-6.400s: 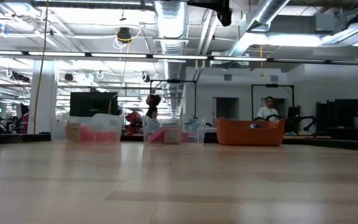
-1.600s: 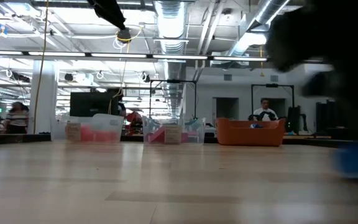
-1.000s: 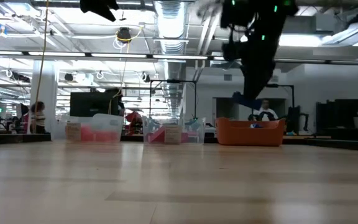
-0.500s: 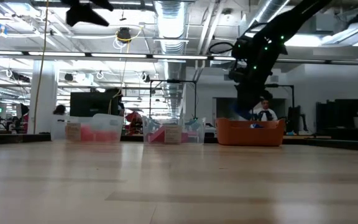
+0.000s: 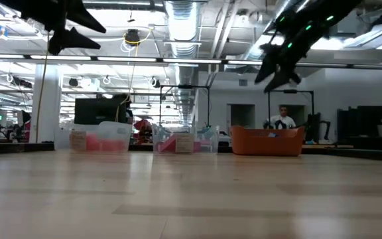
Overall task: Sort blocks
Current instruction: Return to Home Position
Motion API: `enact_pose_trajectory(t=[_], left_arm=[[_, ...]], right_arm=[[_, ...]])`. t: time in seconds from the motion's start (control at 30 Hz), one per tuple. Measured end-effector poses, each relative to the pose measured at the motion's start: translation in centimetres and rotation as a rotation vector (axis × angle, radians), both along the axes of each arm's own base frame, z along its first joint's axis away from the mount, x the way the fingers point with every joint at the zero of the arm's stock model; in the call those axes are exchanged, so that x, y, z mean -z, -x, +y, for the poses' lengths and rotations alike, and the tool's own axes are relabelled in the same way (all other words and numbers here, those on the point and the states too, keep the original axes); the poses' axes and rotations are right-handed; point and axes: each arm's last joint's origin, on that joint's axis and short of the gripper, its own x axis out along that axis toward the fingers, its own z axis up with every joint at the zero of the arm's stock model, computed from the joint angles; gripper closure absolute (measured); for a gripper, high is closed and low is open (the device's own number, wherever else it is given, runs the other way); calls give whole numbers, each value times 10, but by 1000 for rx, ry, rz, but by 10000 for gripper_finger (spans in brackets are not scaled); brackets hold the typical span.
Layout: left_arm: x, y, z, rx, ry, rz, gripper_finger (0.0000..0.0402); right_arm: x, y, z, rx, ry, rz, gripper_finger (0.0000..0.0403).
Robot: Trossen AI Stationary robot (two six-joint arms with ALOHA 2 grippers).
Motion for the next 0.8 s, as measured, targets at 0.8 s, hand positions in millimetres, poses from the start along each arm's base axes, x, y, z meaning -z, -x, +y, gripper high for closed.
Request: enact_pose_trajectory(t=[0.8], left_arm=[[33, 10, -8, -86, -71, 13, 270]], right_arm=[[37, 69, 158, 74, 93, -532, 230]])
